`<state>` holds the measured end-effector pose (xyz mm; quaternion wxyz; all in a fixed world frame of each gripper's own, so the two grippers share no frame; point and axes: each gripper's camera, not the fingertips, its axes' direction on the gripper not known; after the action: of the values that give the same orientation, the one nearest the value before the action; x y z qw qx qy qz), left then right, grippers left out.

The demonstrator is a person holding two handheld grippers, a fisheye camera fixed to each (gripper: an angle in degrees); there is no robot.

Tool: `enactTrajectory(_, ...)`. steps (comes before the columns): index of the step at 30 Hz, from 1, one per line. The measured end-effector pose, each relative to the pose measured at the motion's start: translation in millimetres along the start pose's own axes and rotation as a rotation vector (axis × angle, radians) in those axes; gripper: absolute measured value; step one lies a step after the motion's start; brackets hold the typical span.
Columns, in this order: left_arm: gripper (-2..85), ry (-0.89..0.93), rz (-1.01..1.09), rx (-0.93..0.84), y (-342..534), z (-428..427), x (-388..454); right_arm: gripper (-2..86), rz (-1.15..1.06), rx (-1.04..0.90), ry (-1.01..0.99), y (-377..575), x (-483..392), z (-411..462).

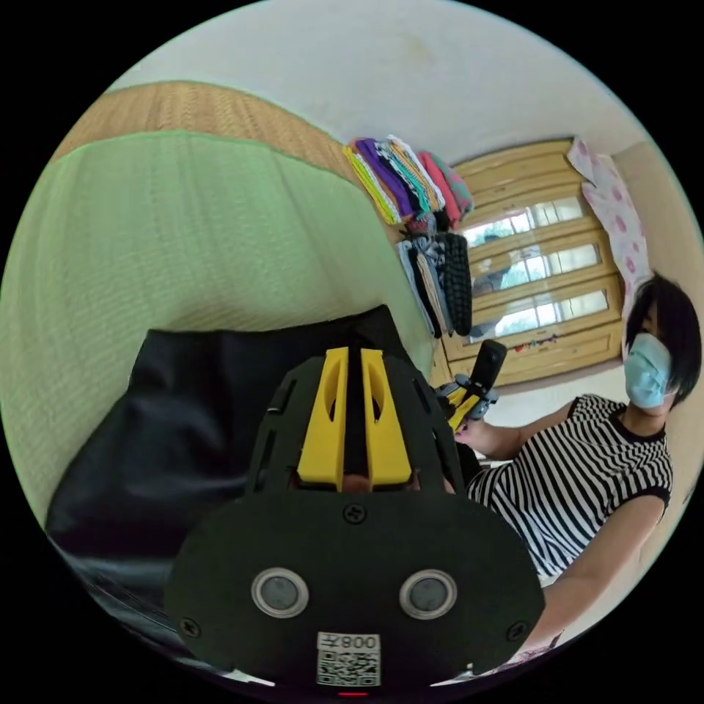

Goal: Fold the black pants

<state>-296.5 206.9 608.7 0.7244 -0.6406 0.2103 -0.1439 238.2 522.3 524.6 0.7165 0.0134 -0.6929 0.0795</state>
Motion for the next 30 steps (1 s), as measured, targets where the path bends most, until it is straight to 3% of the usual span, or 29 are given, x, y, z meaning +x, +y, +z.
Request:
enactTrajectory(4,2.4,0.054,-0.03,0.078,24,-24,-8,3.6,0.006,-0.095,0.034,-3,23,40)
enactTrajectory(8,1.3,0.086,0.021,-0.042,44,-14,6,5.0,0.024,-0.182,0.042,-3,49,75)
enactTrajectory(12,0.5,-0.084,-0.036,-0.19,68,-5,-3,5.9,0.029,-0.233,0.007,-8,71,92)
enactTrajectory(17,0.2,-0.138,-0.109,-0.159,92,-28,-20,2.2,-0.025,-0.336,0.002,-13,77,104)
enactTrajectory(21,0.1,-0.136,-0.018,-0.105,100,-46,-5,0.5,-0.057,-0.286,0.087,-37,85,95)
enactTrajectory(25,0.0,-0.244,0.001,-0.24,112,-36,-7,0.2,-0.055,-0.249,0.177,-71,105,103)
enactTrajectory(30,0.0,-0.294,0.014,-0.2,128,-49,-7,0.1,-0.064,-0.347,0.292,-111,134,152)
